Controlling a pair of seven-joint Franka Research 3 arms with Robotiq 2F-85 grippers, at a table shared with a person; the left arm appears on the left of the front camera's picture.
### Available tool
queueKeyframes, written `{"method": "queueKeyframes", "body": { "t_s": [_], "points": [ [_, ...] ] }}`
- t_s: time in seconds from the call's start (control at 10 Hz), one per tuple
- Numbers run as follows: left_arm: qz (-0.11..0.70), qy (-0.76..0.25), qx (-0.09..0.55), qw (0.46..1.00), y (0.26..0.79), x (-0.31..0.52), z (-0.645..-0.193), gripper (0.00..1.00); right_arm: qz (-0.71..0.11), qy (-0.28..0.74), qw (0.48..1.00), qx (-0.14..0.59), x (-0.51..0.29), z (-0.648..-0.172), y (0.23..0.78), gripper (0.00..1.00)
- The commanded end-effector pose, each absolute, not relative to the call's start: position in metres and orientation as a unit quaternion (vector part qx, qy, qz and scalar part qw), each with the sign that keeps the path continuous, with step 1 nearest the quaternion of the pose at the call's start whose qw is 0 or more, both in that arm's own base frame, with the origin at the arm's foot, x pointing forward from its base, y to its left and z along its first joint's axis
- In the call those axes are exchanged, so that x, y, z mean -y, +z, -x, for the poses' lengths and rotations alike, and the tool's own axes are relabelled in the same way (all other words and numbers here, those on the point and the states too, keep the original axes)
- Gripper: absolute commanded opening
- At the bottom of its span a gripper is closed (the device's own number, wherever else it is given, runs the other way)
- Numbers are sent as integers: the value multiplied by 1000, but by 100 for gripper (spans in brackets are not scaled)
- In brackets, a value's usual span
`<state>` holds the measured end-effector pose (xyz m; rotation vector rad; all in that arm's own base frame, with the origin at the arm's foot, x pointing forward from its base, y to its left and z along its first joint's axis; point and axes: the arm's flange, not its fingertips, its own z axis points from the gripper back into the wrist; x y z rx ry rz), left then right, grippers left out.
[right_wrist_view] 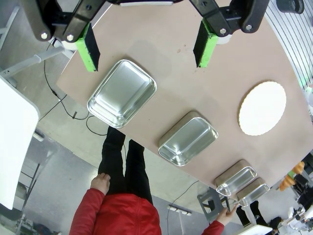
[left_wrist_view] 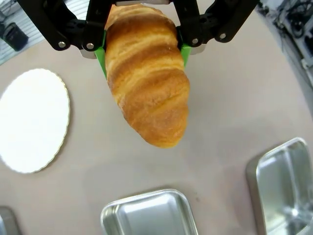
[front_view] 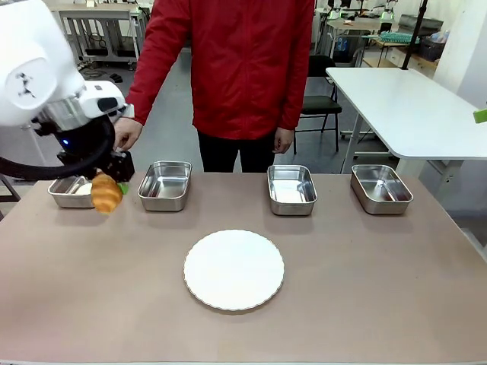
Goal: Place the bread in the container.
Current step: Place the Butter Roll into the Airtight Container indicated by the human.
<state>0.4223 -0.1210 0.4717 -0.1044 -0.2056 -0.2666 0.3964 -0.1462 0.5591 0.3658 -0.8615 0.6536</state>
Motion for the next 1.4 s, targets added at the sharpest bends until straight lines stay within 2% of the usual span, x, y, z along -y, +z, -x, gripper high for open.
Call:
{"method": "queueKeyframes", "body": {
  "t_s": [0.0,0.3,0.5,0.7,0.8,0.9,1.1,1.3],
  "points": [
    [76,-194,111,972,485,71,-457,56,-177,312,836,415,146,-397,560,100],
    [52,-255,83,962,488,-6,-509,56,-177,312,836,415,146,-397,560,100],
    [72,-293,71,951,474,-44,-542,56,-177,312,836,415,146,-397,560,100],
    [91,-269,79,955,461,-48,-559,56,-177,312,836,415,146,-397,560,100],
    [83,-254,56,962,470,-36,-547,56,-177,312,836,415,146,-397,560,100],
    [67,-277,72,956,456,-54,-551,56,-177,312,836,415,146,-397,560,100],
    [73,-272,66,957,453,-45,-555,56,-177,312,836,415,146,-397,560,100],
    [86,-270,59,957,432,-56,-589,56,-177,312,836,415,146,-397,560,100]
  ]
}}
